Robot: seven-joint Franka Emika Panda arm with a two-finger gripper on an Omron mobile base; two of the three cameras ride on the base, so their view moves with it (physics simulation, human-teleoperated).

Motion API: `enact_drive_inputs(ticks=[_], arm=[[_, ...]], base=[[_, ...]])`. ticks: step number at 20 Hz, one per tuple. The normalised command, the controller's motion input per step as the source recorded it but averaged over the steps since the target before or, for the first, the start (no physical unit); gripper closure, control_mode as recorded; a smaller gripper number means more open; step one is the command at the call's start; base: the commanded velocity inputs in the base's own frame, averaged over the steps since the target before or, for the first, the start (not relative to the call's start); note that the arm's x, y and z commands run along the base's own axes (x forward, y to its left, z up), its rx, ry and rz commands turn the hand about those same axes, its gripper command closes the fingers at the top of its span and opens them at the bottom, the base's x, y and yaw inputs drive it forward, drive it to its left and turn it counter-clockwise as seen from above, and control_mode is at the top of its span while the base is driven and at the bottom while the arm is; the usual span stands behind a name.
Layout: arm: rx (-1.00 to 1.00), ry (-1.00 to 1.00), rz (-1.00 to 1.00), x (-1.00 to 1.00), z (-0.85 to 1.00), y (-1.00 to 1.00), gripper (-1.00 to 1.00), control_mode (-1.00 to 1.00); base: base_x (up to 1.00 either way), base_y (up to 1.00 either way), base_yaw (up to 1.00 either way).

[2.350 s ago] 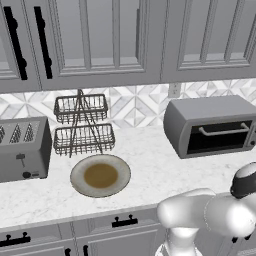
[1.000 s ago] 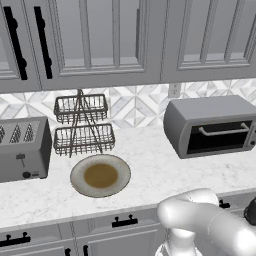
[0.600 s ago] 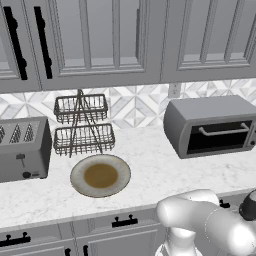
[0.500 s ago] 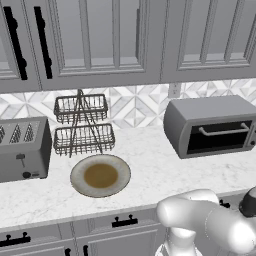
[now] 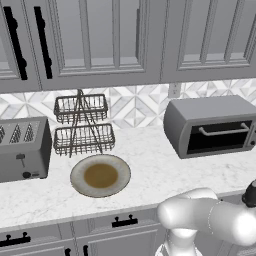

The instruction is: Pick up the kebab skewer and baguette bread, and place them inside the toaster oven. Close the toaster oven door and start by setting the timer.

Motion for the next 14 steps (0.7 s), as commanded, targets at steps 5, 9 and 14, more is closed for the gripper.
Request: enact_drive_inputs(ticks=[5,9,14], arm=[[0.28,-0.04,-0.16,0.1,-0.19,0.0,-1.0,-1.0],[0.25,-0.02,-0.15,0.21,-0.19,0.0,-1.0,-1.0],[0.21,0.0,-0.12,0.3,-0.1,0.0,-1.0,-1.0]], base=[[0.0,0.0,0.0],[0.0,0.0,0.0],[0.0,0.0,0.0]])
